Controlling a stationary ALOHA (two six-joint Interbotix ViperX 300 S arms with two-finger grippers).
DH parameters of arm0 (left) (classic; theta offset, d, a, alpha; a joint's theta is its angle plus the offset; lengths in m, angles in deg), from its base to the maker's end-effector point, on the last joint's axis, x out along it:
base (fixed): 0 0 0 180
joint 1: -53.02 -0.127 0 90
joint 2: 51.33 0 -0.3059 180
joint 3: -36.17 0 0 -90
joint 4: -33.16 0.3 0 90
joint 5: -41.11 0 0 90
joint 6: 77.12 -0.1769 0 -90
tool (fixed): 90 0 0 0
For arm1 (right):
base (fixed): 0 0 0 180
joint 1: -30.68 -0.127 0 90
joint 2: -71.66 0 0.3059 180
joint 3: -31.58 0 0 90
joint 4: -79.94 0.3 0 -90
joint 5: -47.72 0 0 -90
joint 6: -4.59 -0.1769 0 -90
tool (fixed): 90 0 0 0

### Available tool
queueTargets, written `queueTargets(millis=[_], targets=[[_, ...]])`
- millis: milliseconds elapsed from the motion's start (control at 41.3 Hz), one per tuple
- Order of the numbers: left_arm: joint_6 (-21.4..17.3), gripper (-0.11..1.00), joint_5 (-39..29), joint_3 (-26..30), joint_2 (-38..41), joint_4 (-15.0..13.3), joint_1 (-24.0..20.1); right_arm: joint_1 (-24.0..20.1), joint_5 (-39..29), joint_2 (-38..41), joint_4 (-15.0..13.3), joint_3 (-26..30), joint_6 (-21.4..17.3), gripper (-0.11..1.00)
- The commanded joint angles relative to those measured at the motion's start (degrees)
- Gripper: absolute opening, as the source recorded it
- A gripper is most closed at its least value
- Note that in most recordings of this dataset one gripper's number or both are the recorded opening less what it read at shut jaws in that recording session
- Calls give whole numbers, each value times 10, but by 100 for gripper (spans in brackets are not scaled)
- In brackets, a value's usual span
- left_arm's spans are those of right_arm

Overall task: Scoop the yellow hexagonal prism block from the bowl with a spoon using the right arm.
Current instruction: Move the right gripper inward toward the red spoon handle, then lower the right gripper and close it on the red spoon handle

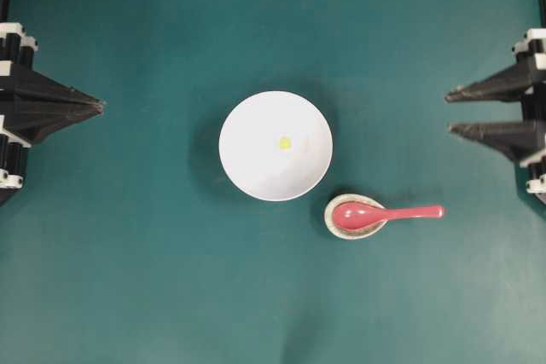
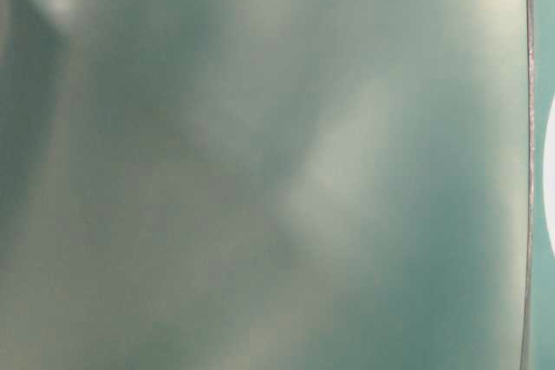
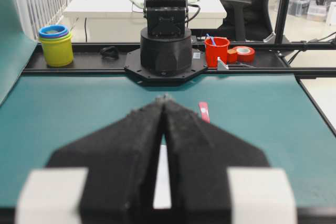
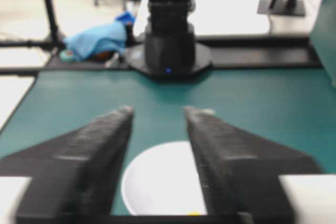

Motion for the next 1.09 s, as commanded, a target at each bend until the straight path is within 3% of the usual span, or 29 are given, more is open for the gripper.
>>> queueTargets(millis=[0, 363, 581, 871, 1064], targets=[[0, 0, 1, 13, 0, 2, -1, -2, -1, 10, 1, 8, -1, 59], [3, 0, -24, 14, -2, 2, -1, -9, 12, 69, 5, -4, -2, 56], [0, 0, -25, 14, -3, 1, -1, -30, 98, 138, 14, -30, -3, 56], [0, 0, -25, 14, -3, 2, -1, -70, 260, 249, 62, -81, -3, 56], [-2, 0, -25, 14, -3, 4, -1, -105, 323, 318, 105, -94, -2, 56]])
